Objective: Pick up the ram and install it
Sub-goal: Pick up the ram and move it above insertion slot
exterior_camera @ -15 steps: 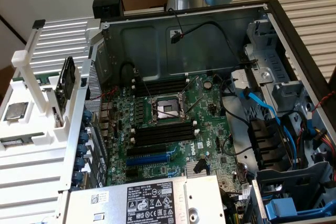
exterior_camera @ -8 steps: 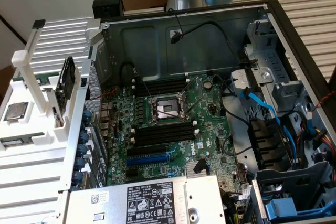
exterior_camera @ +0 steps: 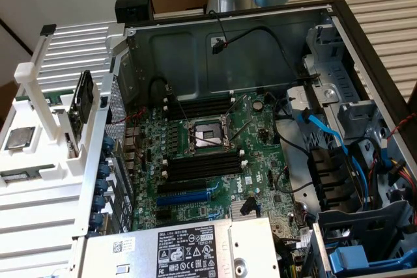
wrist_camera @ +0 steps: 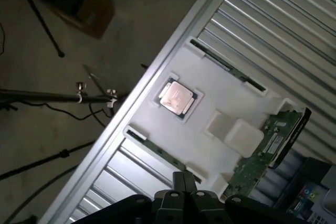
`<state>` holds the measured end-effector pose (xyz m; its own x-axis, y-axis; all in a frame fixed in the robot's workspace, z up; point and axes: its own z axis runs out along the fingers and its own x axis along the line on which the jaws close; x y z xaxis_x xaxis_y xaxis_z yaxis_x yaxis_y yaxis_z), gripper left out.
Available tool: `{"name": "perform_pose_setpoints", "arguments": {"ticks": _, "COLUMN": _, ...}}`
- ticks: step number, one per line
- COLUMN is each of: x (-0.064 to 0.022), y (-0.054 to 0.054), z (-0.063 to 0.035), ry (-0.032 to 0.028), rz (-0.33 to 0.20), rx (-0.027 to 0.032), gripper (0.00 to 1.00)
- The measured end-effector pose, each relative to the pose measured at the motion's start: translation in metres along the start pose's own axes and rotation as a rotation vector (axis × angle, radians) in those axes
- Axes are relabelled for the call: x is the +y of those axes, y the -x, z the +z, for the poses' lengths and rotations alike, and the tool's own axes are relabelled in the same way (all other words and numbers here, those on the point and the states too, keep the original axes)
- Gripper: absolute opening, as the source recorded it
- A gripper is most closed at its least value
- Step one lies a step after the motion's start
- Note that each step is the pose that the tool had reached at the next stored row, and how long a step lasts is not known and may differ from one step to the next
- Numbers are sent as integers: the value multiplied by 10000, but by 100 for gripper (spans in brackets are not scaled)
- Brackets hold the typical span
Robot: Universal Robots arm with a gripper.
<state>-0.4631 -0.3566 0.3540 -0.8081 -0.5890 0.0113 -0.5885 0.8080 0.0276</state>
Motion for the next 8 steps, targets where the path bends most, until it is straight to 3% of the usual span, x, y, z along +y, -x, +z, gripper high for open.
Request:
{"name": "perform_pose_setpoints", "arguments": {"ticks": 5, "x": 0, "y": 0, "z": 1, "ry": -11, "rz": -910, "rx": 25, "gripper": 10}}
{"name": "perform_pose_setpoints", "arguments": {"ticks": 8, "x": 0, "y": 0, "z": 4, "ry": -21, "rz": -1820, "rx": 50, "gripper": 10}}
